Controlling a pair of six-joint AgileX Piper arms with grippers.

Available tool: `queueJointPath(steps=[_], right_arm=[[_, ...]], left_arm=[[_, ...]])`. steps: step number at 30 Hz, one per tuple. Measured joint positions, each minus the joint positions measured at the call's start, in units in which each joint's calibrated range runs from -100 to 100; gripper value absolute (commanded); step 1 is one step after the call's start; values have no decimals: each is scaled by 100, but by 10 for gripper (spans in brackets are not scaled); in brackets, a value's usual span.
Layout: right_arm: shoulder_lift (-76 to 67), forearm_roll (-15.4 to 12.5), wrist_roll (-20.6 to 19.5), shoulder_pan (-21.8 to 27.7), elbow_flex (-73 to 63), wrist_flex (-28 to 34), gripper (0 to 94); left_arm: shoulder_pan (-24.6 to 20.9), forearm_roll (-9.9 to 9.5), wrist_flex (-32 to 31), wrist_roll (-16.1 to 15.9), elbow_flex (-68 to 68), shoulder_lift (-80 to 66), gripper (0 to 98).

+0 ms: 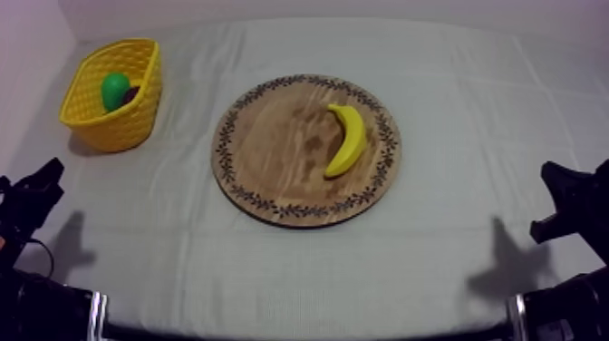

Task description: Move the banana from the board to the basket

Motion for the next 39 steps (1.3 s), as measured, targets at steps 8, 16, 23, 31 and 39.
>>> queueJointPath(steps=[8, 16, 23, 31, 39], right_arm=[[0, 0, 0, 0, 0, -9, 3], [0, 0, 0, 0, 0, -9, 3], [0, 0, 0, 0, 0, -9, 3], [0, 0, 0, 0, 0, -9, 3], [0, 0, 0, 0, 0, -2, 3]], left_arm=[[31, -53, -32, -502, 0, 0, 0], [31, -153, -119, -1597, 0, 28, 0], [96, -206, -314, -1747, -548, 451, 0], [326, -177, -321, -1232, -2233, 1880, 0], [769, -153, -103, -1158, -4623, 3878, 0]])
